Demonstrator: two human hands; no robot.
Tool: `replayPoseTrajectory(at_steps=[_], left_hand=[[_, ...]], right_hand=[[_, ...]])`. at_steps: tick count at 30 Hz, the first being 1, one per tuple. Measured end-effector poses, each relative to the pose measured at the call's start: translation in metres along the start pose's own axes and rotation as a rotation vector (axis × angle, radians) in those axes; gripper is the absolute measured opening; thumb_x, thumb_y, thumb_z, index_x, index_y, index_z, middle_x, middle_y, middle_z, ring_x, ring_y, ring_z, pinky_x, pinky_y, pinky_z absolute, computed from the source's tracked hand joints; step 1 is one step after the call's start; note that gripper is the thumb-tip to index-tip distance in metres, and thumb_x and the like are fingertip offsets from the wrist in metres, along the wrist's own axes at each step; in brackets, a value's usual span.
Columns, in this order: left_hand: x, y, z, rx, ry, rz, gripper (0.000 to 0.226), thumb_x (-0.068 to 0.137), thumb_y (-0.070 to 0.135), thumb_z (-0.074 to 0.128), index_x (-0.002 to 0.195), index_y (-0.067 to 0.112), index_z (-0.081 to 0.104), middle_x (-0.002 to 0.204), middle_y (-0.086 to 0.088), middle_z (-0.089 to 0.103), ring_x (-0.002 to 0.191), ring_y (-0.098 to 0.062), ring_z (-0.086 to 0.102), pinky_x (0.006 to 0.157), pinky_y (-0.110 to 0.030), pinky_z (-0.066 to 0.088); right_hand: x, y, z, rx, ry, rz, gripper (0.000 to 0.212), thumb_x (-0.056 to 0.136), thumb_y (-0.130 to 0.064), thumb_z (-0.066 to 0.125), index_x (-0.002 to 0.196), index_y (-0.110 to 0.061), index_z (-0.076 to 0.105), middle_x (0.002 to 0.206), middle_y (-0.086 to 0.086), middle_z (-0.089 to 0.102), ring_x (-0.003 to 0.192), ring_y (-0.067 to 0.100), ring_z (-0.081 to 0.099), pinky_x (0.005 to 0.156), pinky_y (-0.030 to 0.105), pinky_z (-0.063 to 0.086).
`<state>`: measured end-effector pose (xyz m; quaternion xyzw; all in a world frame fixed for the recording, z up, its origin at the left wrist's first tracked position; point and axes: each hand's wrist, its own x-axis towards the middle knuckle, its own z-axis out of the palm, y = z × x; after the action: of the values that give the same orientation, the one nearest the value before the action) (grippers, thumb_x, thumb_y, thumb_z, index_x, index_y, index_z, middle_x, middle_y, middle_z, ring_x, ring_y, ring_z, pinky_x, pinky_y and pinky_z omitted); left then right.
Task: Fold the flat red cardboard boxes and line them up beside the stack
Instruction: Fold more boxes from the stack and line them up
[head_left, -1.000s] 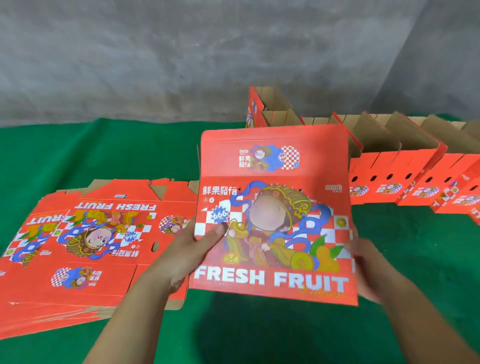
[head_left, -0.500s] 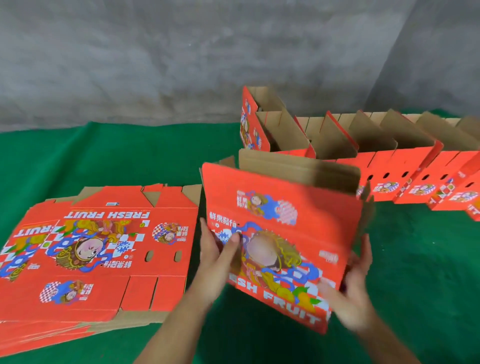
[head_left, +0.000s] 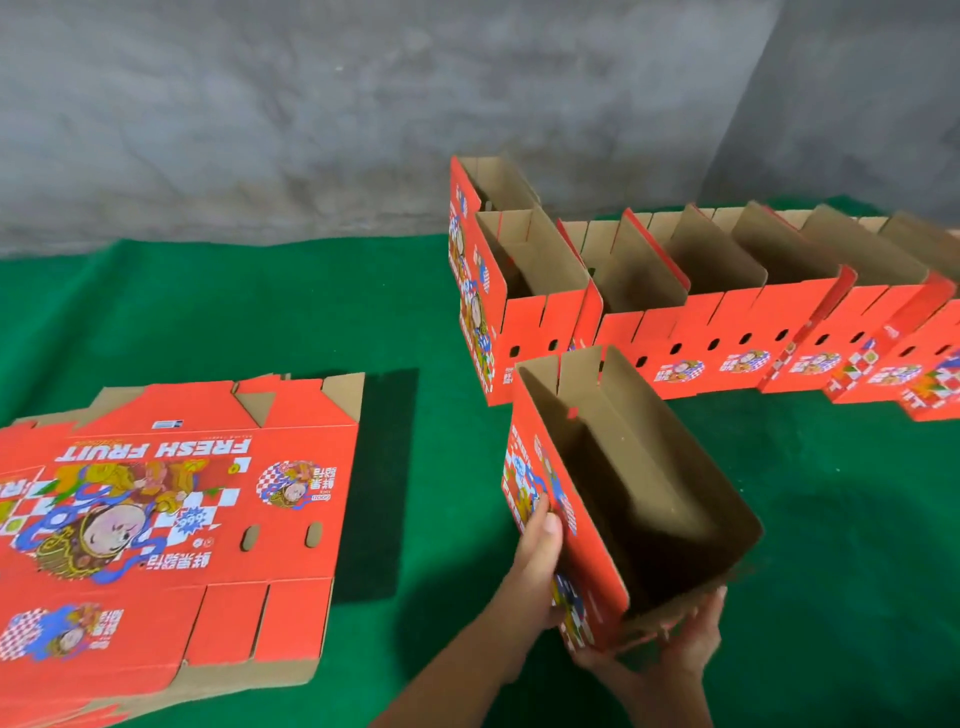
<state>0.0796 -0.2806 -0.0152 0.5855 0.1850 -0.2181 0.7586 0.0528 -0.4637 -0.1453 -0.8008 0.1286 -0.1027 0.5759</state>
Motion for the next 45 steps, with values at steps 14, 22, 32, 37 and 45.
replayPoseTrajectory(at_steps=[14,22,32,37,45], left_hand=[[0.08,0.05,-0.035,0.187,0.234,-0.109,0.046,0.11,0.057,0.031,0.147,0.036,0.047,0.113,0.007,0.065,0.087,-0.025,0.076,0.075,-0.032,0.06],[0.124,0.058,-0.048,0.159,0.296,-0.044,0.05,0.11,0.051,0.037,0.154,0.03,0.048,0.152,-0.003,0.054,0.127,-0.032,0.064,0.106,-0.043,0.055],[0.129,0.047,-0.056,0.109,0.315,-0.06,0.031,0.11,0.053,0.034,0.119,0.04,0.062,0.116,0.013,0.062,0.105,-0.028,0.075,0.1,-0.046,0.058],[0.095,0.016,-0.072,0.129,0.399,0.044,0.027,0.11,0.043,0.046,0.1,0.034,0.07,0.099,0.025,0.062,0.097,0.003,0.06,0.08,-0.017,0.045],[-0.002,0.02,-0.165,0.502,0.672,0.628,0.026,0.104,0.023,0.053,0.124,0.021,0.07,0.127,0.007,0.07,0.123,-0.005,0.061,0.111,-0.029,0.044]], right_hand=[[0.07,-0.062,0.101,-0.059,-0.225,0.191,0.149,0.073,-0.02,0.093,0.155,-0.035,-0.031,0.152,-0.011,0.002,0.101,-0.018,0.017,0.105,0.029,0.026],[0.118,-0.069,0.14,-0.09,-0.195,0.227,0.147,0.078,-0.025,0.088,0.14,-0.056,-0.042,0.147,0.004,0.016,0.101,0.005,0.033,0.095,0.031,0.031],[0.103,-0.067,0.14,-0.04,-0.165,0.327,0.132,0.082,-0.034,0.083,0.145,-0.06,-0.03,0.16,0.002,0.016,0.142,0.022,0.031,0.102,0.035,0.026],[0.041,-0.085,0.159,0.055,-0.23,0.46,0.096,0.093,-0.017,0.07,0.16,-0.032,0.003,0.153,0.012,0.031,0.122,0.018,0.045,0.107,0.04,0.042],[-0.022,-0.162,0.214,0.118,-0.754,0.463,0.03,0.105,-0.015,0.051,0.134,-0.01,0.054,0.097,0.006,0.068,0.07,0.01,0.06,0.067,0.022,0.049]])
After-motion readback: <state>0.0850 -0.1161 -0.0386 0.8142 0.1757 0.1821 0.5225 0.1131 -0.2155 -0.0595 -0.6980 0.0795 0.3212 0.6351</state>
